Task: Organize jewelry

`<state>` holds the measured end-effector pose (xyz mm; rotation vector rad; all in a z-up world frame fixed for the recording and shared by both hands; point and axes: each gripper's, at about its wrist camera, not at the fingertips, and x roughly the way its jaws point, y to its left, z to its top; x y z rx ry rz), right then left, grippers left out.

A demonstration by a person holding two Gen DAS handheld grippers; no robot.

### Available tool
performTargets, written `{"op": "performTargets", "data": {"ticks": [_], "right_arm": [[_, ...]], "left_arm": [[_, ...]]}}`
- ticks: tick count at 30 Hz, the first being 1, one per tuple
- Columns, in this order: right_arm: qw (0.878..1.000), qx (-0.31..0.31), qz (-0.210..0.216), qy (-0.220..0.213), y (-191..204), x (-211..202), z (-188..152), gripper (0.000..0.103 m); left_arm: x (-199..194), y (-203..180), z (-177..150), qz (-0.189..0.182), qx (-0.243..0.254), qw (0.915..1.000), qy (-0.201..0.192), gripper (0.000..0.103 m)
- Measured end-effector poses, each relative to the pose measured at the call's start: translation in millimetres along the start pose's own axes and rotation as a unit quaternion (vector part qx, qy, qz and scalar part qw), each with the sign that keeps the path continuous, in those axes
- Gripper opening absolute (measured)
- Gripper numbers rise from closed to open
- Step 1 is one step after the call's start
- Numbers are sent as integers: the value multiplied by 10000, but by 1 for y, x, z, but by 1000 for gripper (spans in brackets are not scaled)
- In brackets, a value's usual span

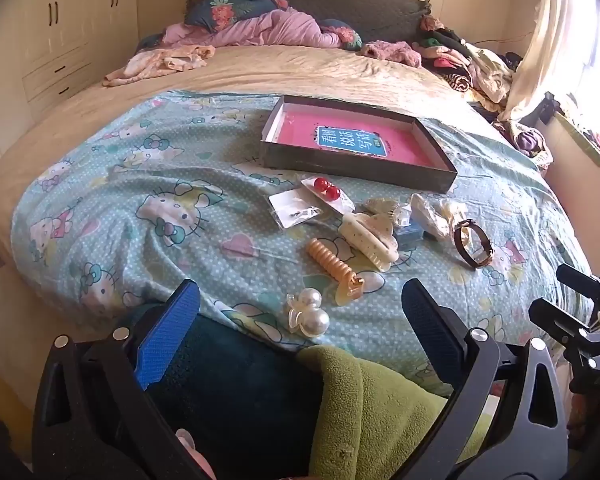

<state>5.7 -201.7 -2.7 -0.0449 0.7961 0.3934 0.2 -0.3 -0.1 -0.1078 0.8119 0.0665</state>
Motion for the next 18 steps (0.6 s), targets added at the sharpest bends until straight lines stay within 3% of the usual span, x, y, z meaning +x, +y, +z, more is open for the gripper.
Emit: {"op": "performTargets", "data": {"ticks": [18], "right_arm": [[10000, 12, 62, -16, 2, 2, -1, 99]], "left_arm": [[2, 0, -1, -78, 0, 10000, 13, 94]]}}
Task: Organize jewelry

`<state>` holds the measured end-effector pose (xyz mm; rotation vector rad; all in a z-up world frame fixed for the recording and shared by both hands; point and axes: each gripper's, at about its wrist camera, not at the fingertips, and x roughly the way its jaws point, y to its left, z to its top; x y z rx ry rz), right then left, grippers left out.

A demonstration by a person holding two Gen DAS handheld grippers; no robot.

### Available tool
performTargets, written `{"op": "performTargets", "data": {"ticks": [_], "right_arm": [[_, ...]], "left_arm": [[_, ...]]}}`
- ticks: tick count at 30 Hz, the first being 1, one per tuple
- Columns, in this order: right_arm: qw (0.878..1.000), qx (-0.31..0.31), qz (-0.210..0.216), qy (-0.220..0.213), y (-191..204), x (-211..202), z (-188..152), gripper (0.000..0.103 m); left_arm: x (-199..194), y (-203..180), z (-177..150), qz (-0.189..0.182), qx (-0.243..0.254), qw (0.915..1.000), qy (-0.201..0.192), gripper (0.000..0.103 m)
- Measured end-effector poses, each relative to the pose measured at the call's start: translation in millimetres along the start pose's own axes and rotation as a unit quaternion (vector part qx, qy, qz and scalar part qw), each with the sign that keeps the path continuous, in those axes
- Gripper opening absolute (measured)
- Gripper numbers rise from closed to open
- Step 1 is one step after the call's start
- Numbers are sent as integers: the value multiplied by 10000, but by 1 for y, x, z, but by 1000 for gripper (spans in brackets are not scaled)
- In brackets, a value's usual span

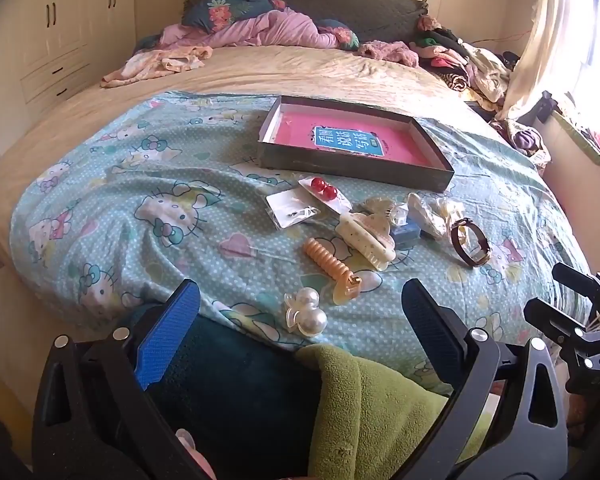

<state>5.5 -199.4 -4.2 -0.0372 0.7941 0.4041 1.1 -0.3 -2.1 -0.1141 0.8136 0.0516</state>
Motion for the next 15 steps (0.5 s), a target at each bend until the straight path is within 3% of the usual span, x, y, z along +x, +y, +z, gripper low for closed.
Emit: {"op": "performTargets", "data": {"ticks": [15], "right_arm": [[10000, -14, -7, -30, 2, -2, 1, 99]], "left_arm": [[-7, -5, 0, -42, 10, 10000, -34, 94]]}}
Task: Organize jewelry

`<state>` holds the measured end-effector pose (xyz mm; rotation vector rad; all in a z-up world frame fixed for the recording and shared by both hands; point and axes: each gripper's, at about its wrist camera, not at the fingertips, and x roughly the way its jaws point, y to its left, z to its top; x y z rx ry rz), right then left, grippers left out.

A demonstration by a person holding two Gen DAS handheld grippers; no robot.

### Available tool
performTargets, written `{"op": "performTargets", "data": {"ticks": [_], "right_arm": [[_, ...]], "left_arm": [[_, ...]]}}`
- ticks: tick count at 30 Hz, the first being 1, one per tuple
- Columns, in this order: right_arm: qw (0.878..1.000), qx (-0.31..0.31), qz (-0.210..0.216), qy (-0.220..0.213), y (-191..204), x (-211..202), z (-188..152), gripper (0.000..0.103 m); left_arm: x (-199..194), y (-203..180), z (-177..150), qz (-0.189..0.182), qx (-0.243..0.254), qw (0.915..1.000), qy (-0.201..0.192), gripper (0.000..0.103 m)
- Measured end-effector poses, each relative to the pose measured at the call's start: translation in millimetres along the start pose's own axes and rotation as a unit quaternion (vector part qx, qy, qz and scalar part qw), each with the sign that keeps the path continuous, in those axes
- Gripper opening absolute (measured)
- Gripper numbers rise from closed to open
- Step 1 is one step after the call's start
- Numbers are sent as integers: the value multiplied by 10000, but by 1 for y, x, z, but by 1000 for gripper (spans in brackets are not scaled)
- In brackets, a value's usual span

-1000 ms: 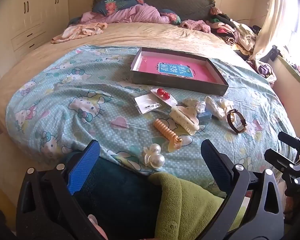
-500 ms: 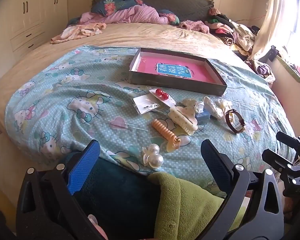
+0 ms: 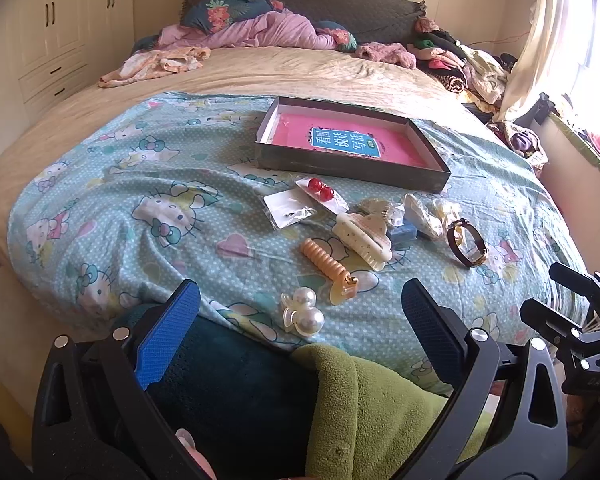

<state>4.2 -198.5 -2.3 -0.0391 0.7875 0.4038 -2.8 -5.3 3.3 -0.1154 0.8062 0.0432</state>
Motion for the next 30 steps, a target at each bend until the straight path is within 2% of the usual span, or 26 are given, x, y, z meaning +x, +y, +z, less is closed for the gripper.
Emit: {"op": "performTargets", "data": {"ticks": [30], "right_arm": [[10000, -50, -14, 3, 3, 0, 0, 99]], "left_arm": [[-1, -1, 0, -15, -10, 10000, -1, 94]]}}
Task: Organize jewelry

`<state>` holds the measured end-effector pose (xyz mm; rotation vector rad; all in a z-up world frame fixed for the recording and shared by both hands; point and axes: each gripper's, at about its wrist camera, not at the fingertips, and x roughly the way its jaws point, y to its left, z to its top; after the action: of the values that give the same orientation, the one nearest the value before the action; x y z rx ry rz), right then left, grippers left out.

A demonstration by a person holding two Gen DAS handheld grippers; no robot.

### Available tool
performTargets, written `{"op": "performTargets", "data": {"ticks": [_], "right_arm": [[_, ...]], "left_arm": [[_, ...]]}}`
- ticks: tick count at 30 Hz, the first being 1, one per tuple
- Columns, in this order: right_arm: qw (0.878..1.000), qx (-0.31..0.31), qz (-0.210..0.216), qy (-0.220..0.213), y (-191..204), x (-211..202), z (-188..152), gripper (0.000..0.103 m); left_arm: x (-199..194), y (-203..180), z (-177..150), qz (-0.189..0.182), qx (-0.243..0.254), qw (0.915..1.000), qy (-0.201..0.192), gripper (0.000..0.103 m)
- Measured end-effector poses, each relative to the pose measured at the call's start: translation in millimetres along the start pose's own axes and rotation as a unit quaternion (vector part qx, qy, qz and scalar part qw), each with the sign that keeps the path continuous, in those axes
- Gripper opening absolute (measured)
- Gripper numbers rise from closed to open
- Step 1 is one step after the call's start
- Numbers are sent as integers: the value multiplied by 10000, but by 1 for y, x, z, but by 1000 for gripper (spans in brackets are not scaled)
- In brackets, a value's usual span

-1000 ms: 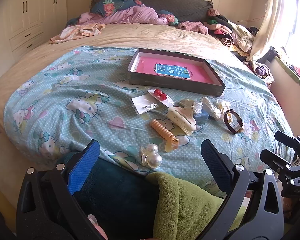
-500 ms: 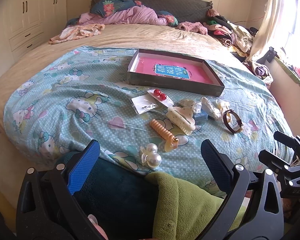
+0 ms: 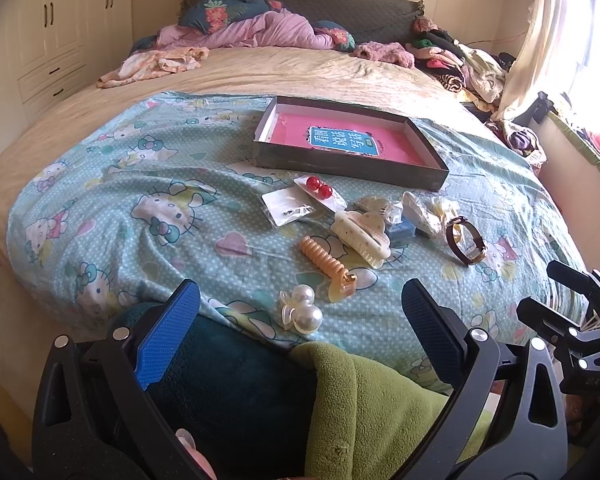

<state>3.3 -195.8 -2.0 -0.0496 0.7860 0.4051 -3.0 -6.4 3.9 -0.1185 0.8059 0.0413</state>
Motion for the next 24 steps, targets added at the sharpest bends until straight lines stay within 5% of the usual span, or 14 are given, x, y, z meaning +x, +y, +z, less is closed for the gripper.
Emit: {"op": "performTargets", "data": {"ticks": [24], "right_arm": [[9996, 213, 43, 151, -15, 21, 7, 99]], "left_arm": [[24, 16, -3, -77, 1, 9993, 354, 94]]}}
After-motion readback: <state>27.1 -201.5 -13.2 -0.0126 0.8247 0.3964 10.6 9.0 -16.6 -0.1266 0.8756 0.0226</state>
